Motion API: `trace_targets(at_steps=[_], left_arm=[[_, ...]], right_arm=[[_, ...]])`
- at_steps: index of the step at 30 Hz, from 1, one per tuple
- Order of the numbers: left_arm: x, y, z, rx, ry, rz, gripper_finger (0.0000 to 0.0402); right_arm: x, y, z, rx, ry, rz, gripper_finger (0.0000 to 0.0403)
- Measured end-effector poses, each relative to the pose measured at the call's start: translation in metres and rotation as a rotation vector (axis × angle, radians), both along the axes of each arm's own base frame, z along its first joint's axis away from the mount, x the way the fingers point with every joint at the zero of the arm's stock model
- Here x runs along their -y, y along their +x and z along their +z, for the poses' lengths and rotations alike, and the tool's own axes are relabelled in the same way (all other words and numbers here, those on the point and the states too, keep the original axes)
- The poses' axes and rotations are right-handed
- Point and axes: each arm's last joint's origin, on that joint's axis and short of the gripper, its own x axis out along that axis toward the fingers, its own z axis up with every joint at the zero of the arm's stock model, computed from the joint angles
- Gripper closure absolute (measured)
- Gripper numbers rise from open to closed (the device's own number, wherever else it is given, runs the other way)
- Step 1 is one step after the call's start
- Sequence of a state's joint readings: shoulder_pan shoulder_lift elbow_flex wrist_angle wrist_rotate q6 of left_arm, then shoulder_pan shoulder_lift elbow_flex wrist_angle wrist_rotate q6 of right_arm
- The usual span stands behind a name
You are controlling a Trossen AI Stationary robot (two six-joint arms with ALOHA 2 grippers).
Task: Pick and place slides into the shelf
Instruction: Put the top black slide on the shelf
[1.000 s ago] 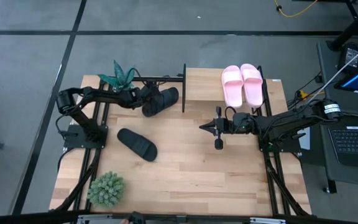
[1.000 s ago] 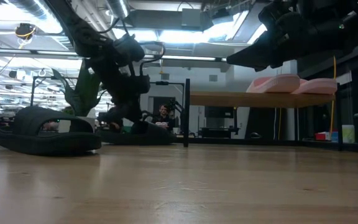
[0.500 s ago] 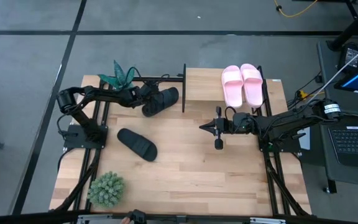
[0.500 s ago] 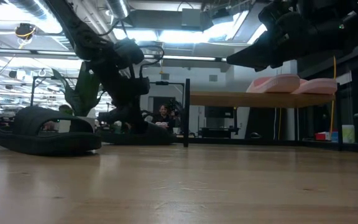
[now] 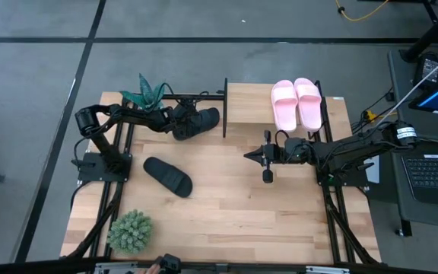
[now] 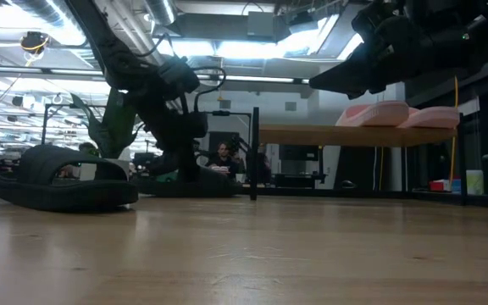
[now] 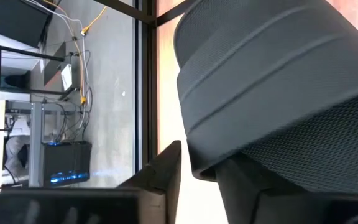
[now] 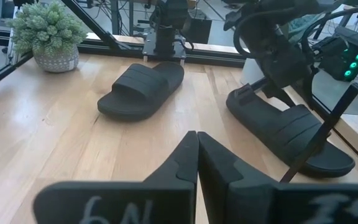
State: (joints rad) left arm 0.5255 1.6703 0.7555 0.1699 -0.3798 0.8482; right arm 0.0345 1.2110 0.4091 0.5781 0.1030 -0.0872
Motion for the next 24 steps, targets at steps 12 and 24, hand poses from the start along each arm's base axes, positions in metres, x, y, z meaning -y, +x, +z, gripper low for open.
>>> trace_targets(at_steps=[12,24], left_arm=[[0.001,-0.001,0.001,0.042,0.024,0.159,0.0396],[0.036,0.013,0.005,0.067,0.138,0.261,0.0399]], right_arm=[[0.000,0.000,0.000,-0.004,-0.002,0.000,0.0391],[0.000,0.000,0.000,0.000,-0.001,-0.001,0.0391]])
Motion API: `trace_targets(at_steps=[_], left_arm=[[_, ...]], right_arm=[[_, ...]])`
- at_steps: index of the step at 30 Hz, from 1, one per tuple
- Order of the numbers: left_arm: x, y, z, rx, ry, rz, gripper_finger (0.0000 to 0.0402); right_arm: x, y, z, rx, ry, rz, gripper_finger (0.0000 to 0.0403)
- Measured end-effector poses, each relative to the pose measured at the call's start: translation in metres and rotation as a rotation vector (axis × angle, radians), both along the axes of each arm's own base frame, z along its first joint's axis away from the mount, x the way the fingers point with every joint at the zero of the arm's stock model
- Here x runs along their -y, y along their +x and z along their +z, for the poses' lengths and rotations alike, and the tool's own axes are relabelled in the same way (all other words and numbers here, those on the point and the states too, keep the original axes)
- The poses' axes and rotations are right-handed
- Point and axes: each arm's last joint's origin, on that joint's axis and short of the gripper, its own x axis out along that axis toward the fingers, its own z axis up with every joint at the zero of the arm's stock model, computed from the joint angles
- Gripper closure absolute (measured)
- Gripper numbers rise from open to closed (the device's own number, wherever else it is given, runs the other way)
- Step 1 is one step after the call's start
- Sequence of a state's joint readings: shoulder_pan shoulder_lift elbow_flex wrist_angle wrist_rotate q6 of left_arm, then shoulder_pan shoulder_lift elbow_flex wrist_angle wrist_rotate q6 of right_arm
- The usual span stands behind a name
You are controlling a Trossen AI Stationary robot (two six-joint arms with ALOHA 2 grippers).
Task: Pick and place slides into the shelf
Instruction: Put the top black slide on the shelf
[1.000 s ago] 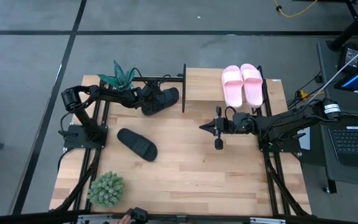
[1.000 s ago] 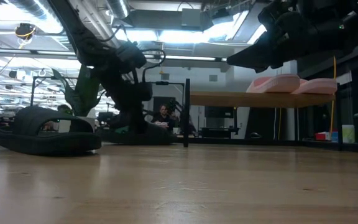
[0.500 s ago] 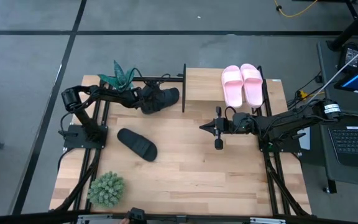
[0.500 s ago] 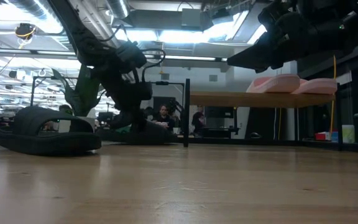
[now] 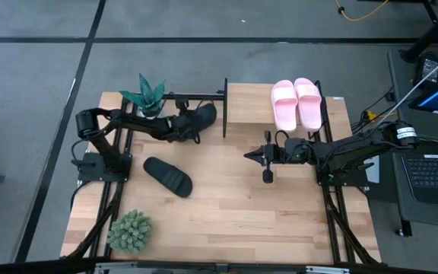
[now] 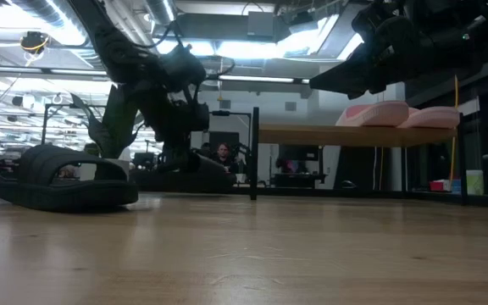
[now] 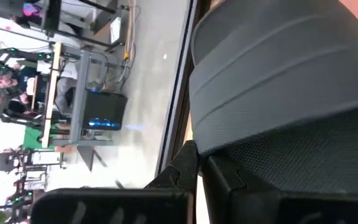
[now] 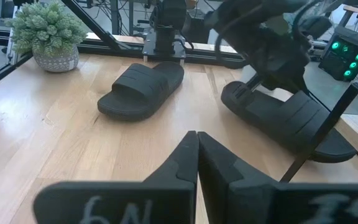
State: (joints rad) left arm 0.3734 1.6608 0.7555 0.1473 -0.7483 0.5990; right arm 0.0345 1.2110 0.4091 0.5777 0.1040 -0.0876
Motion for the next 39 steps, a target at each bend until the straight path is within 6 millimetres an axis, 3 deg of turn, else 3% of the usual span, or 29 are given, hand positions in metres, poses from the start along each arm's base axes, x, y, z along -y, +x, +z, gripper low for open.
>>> trace_targets(at_steps=[8,17,24,32,39], left_arm=[[0.030,0.002,0.018,0.072,0.066,0.041,0.0399],[0.067,-0.007,0.048,0.314,0.007,0.080,0.0399],[0.097,-0.006,0.054,0.370,0.096,0.089,0.0400],[0.104,-0.001,0.060,0.504,0.102,0.103,0.0400],[0.104,0.008,0.078,0.607,0.154,0.068,0.0400]], right_arm=[[0.000,0.000,0.000,0.002,0.005,-0.001,0.0391],[0.000,0.000,0.001,0.009,0.006,-0.001,0.0391],[-0.005,0.001,0.009,0.096,-0.022,0.025,0.0391],[-0.007,0.007,0.028,0.206,-0.063,0.015,0.0394],[-0.005,0.024,0.059,0.118,-0.135,-0.057,0.0392]])
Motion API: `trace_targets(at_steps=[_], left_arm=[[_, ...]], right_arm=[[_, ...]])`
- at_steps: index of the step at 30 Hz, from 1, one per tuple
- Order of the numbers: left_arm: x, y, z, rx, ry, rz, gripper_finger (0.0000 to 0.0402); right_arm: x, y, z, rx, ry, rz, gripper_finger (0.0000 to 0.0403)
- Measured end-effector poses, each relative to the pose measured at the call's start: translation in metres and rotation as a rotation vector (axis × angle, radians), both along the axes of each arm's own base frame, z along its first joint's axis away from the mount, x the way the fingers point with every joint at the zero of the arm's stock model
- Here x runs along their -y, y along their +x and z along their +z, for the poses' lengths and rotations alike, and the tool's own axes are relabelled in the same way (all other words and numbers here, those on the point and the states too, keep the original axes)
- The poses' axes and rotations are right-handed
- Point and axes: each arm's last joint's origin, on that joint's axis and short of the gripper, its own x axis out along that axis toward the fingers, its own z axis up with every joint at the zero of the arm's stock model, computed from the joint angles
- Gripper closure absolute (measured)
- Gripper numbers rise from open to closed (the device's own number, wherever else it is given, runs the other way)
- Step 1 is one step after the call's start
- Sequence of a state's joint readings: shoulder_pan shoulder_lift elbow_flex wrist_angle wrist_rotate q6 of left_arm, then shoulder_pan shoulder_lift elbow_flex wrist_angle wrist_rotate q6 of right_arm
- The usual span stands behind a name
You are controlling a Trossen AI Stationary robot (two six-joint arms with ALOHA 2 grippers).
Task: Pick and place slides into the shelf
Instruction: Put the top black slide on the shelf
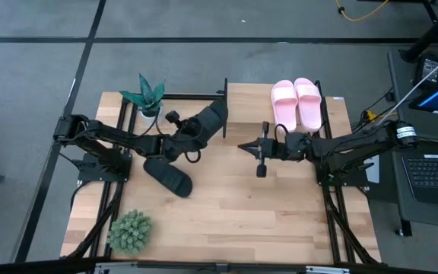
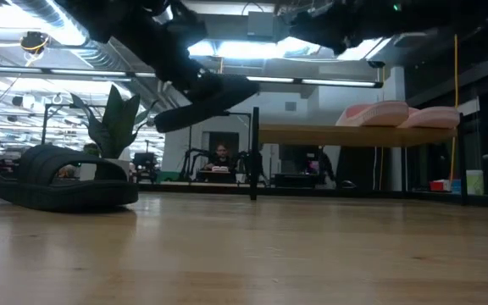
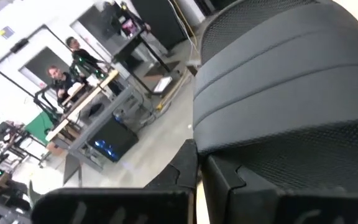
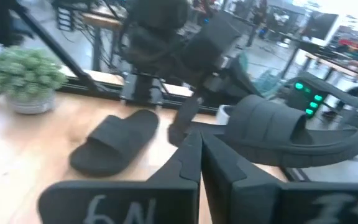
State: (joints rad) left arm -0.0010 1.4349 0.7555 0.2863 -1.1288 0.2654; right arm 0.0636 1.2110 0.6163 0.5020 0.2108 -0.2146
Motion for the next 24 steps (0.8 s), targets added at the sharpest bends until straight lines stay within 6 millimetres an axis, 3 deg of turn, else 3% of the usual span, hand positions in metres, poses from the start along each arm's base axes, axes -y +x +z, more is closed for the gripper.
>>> trace_targets(at_steps=[6,11,17,24], left_arm=[[0.000,0.002,0.007,0.035,0.026,-0.003,0.0400],[0.000,0.003,0.010,0.068,0.027,-0.003,0.0400],[0.000,0.009,0.023,0.084,0.038,-0.006,0.0400],[0.000,0.011,0.028,0.077,0.047,-0.007,0.0400]], right_arm=[[0.002,0.007,0.027,0.019,-0.048,-0.065,0.0356],[0.002,0.015,0.032,0.023,-0.082,-0.077,0.0317],[0.001,0.046,0.024,-0.010,-0.147,-0.114,0.0265],[0.000,0.081,0.036,-0.026,-0.264,-0.117,0.0232]])
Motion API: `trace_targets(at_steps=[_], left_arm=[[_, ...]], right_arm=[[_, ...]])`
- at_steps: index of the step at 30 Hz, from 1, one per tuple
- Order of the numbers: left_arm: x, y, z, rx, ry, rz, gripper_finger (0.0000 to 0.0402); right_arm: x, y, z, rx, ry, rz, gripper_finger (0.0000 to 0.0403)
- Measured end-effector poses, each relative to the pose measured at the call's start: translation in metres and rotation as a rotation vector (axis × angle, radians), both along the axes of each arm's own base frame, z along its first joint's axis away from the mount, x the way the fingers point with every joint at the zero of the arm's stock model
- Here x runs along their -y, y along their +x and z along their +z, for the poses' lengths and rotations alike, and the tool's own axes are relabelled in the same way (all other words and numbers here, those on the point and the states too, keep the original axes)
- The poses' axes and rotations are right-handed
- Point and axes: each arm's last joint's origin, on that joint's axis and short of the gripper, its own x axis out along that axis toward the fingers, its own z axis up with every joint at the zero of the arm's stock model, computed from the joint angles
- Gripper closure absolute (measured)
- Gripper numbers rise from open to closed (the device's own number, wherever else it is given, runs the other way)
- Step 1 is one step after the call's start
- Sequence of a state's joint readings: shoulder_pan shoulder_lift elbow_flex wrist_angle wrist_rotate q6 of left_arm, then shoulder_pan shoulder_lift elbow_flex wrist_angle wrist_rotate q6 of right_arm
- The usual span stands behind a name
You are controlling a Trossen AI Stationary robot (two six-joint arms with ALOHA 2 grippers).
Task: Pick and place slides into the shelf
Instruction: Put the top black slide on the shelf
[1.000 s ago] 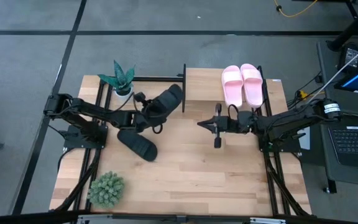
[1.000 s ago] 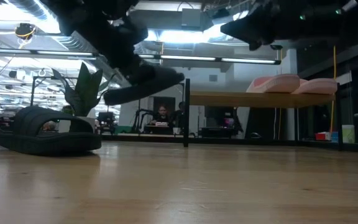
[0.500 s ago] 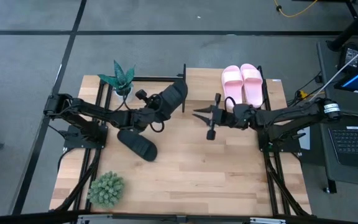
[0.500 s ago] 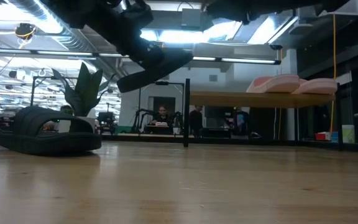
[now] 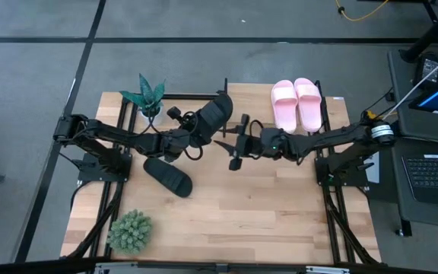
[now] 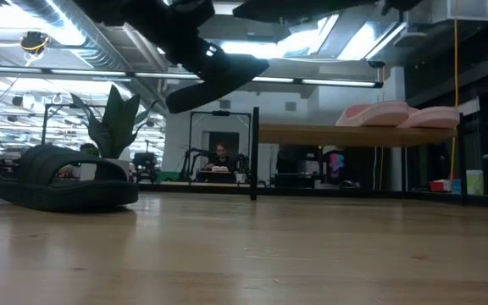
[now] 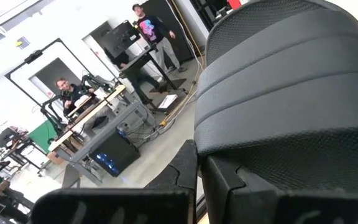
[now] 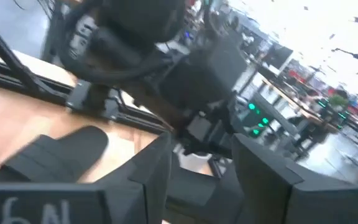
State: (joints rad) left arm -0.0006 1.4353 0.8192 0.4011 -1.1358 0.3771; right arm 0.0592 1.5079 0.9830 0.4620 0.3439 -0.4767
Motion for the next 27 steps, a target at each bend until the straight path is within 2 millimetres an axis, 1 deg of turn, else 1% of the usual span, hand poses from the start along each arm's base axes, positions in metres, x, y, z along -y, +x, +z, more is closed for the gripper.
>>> trace_targets(at_steps=[2,8,12,15,19,23,27], left_arm=[[0.000,0.000,0.000,0.000,0.000,0.000,0.0400],[0.000,0.000,0.000,0.002,0.000,0.000,0.0400],[0.000,0.000,0.000,0.005,0.000,-0.001,0.0400],[0.000,0.000,0.000,0.004,0.000,-0.001,0.0400],[0.000,0.000,0.000,0.007,-0.001,-0.001,0.0400],[0.000,0.000,0.001,0.010,-0.001,-0.006,0.0400],[0.001,0.002,0.001,0.017,-0.012,-0.057,0.0400]], right_arm=[[0.002,0.006,0.001,-0.023,-0.007,-0.034,0.0229],[0.008,0.025,-0.011,-0.058,0.017,-0.067,0.0228],[0.013,0.033,-0.018,-0.076,0.017,-0.079,0.0228],[0.018,0.036,-0.018,-0.068,0.017,-0.095,0.0228],[0.025,0.036,-0.018,-0.072,0.010,-0.164,0.0228],[0.030,0.035,-0.018,-0.073,0.009,-0.185,0.0228],[0.032,0.035,-0.021,-0.105,0.006,-0.191,0.0228]])
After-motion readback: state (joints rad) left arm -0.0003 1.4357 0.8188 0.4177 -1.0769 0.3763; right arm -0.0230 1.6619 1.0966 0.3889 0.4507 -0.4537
